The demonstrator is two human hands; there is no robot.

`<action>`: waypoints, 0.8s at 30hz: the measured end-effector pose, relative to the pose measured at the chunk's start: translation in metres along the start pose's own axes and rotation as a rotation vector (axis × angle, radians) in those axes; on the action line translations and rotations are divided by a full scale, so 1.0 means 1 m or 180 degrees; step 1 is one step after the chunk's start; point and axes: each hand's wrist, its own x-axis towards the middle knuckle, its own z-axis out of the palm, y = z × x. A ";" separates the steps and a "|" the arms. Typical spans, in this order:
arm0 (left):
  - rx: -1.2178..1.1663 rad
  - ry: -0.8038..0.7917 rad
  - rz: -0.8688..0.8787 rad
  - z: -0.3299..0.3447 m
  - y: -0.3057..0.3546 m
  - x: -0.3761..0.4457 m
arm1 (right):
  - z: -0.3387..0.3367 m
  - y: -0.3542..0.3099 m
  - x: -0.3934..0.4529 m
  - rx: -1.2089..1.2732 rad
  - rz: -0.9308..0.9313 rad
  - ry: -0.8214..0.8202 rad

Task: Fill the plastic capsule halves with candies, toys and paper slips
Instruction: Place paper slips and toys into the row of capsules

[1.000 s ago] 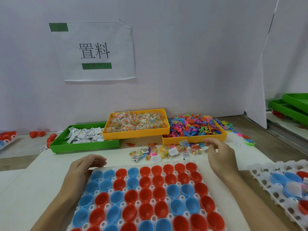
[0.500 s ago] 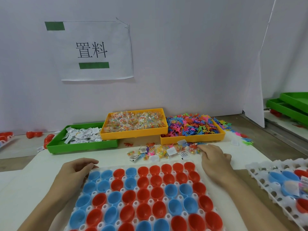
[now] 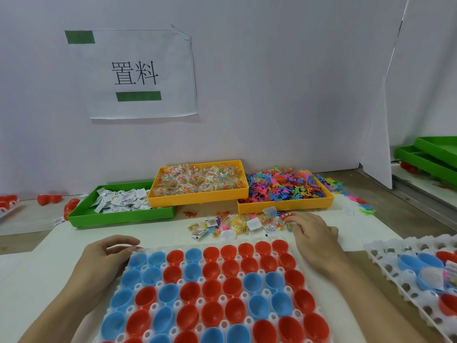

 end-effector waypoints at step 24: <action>-0.0299 0.0603 0.0145 0.027 0.015 -0.009 | -0.006 -0.007 -0.005 0.0189 0.0083 0.0238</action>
